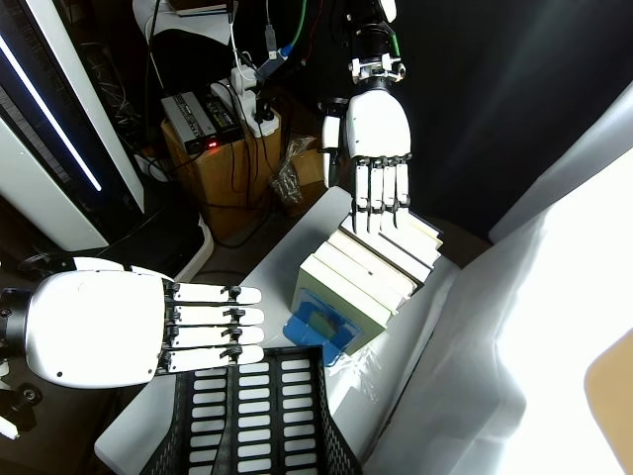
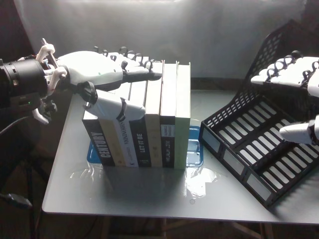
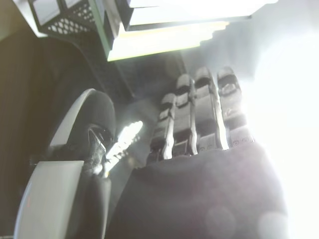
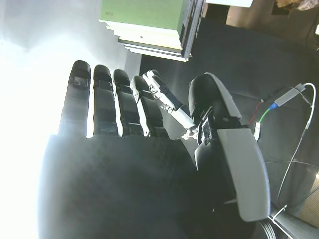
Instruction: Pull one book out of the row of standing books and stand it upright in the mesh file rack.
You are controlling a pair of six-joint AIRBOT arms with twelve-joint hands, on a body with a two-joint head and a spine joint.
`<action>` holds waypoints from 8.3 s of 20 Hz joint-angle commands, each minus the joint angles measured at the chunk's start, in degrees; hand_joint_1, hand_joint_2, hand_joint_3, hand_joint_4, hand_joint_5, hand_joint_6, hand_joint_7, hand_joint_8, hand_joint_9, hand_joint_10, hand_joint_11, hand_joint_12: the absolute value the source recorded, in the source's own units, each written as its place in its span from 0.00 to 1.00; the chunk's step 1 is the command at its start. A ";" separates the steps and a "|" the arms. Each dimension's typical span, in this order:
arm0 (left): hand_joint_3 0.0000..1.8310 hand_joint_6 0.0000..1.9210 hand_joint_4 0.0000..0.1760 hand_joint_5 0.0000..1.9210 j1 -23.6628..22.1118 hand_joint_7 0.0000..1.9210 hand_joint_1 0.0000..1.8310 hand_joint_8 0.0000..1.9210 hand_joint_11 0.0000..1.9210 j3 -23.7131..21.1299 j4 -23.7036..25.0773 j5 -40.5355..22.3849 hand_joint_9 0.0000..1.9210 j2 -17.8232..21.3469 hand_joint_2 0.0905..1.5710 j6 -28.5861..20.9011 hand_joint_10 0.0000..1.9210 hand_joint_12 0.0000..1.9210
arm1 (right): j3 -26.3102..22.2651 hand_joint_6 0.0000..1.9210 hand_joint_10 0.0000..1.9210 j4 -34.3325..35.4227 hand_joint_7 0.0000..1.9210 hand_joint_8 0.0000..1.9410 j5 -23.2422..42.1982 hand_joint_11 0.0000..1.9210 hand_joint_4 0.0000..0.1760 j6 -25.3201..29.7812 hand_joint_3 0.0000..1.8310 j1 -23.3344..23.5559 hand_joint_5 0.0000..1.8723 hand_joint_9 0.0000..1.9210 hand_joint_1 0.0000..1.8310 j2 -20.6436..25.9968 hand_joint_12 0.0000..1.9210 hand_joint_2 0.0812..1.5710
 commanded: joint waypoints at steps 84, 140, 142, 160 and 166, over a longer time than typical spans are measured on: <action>0.00 0.00 0.10 0.00 17.20 0.00 0.21 0.00 0.00 -14.70 -35.84 -20.05 0.00 17.53 0.85 -0.14 0.00 0.00 | -0.84 0.00 0.00 -10.69 0.00 0.00 7.83 0.00 0.00 7.97 0.00 3.60 0.00 0.00 0.33 -2.12 0.00 0.72; 0.00 0.01 0.27 0.04 30.93 0.00 0.48 0.00 0.00 -14.20 -58.77 -30.16 0.00 21.46 0.70 -0.14 0.00 0.00 | 10.33 0.00 0.00 -87.56 0.00 0.00 -3.56 0.00 0.00 44.14 0.00 16.17 0.00 0.00 0.55 -32.71 0.00 0.84; 0.00 0.01 0.23 0.04 31.06 0.00 0.50 0.00 0.00 -14.20 -58.96 -30.19 0.00 21.42 0.72 -0.14 0.00 0.00 | 10.43 0.00 0.00 -87.84 0.00 0.00 -4.01 0.00 0.00 44.14 0.00 15.20 0.00 0.00 0.58 -33.47 0.00 0.88; 0.00 0.00 0.23 0.04 31.08 0.00 0.50 0.00 0.00 -14.26 -59.33 -31.58 0.00 21.50 0.73 -0.14 0.00 0.00 | 10.82 0.00 0.00 -87.90 0.00 0.00 -4.56 0.00 0.00 44.14 0.01 13.37 0.00 0.00 0.68 -34.82 0.00 0.89; 0.00 0.00 0.19 0.04 31.04 0.00 0.51 0.00 0.00 -14.34 -59.33 -32.19 0.00 21.61 0.73 -0.14 0.00 0.00 | 10.73 0.00 0.00 -87.39 0.00 0.00 -3.46 0.00 0.00 44.14 0.00 13.55 0.00 0.00 0.63 -34.58 0.00 0.85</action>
